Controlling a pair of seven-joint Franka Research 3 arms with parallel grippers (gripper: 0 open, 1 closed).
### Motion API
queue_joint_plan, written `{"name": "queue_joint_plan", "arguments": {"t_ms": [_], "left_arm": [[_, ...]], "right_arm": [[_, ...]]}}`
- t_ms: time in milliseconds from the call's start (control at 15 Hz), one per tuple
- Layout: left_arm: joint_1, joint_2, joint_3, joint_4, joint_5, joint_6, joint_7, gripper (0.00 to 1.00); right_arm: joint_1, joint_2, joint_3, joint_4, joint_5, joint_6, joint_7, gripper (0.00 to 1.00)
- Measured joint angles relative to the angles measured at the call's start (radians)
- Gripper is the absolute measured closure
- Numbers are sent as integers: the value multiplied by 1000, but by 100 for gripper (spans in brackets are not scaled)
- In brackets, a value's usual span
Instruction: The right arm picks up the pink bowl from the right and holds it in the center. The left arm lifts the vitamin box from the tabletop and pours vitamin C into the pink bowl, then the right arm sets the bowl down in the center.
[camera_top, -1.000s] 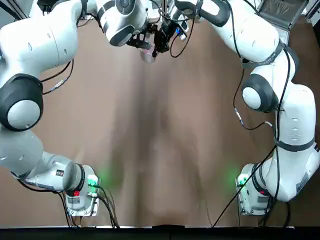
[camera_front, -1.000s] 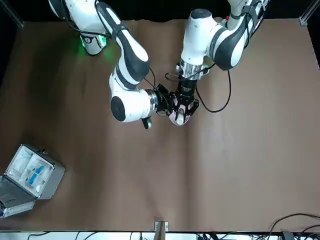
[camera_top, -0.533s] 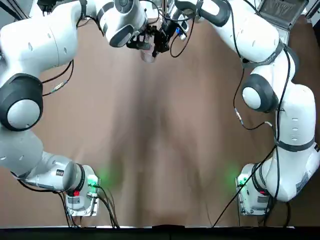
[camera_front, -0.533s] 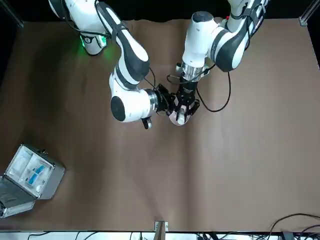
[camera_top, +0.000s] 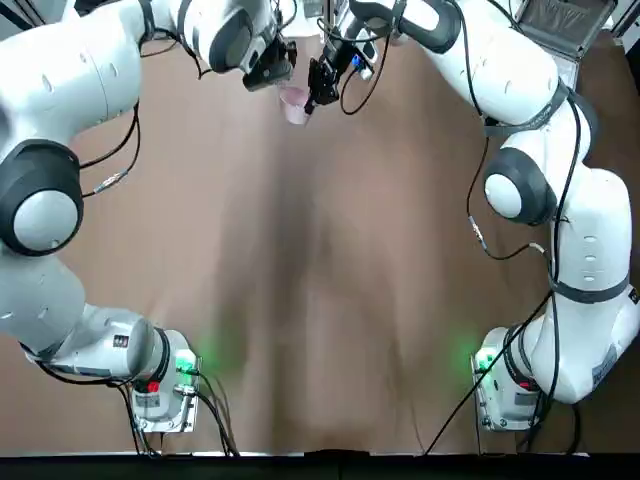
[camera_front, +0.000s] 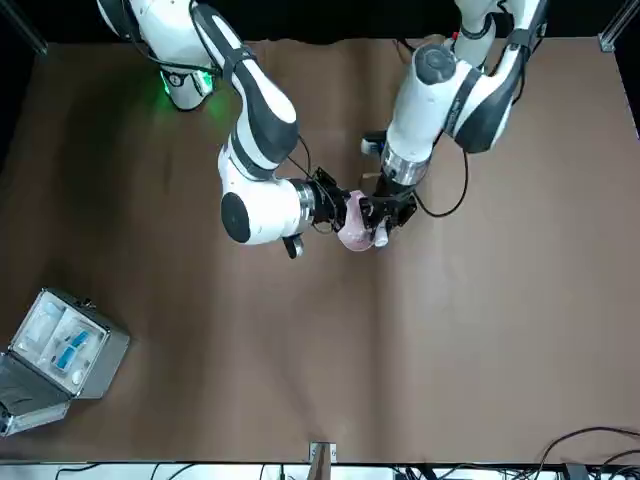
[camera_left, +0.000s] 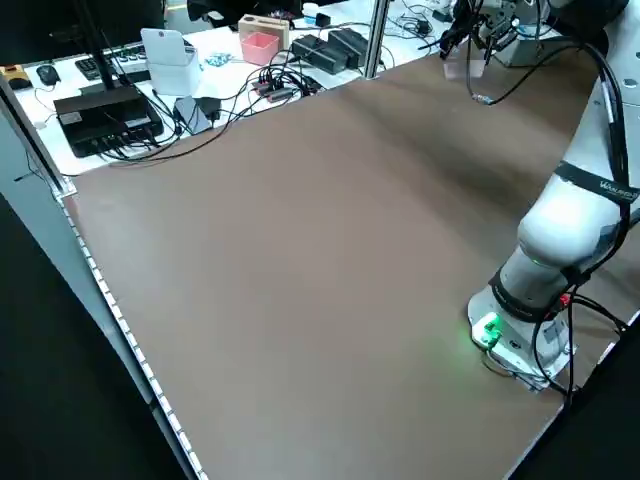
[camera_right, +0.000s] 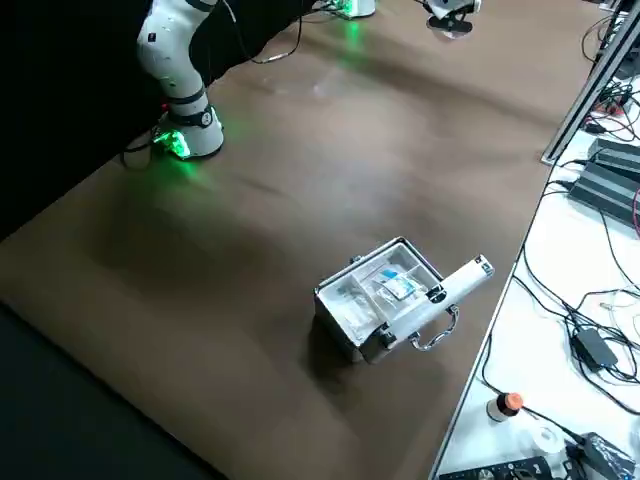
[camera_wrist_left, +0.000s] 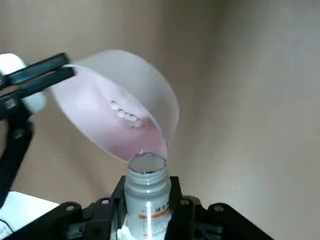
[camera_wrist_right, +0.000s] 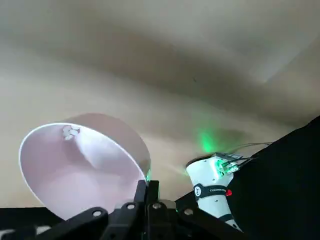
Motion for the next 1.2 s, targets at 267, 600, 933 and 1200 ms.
{"name": "queue_joint_plan", "arguments": {"t_ms": [267,600,933,1200], "left_arm": [[61,-2,0,85,-248,-128,-1,64],[215,-4,1,117,-572,-249,0,64],[343,27,3,111,-855,-362,-1,64],[441,152,5,104,-1018,-475,-1,64]], "right_arm": [[3,7,0,-3,0,1,-4,97],[20,18,0,-36,-29,80,-22,97],[30,31,0,-97,-87,133,-74,97],[35,52,0,-176,-133,215,-126,97]]}}
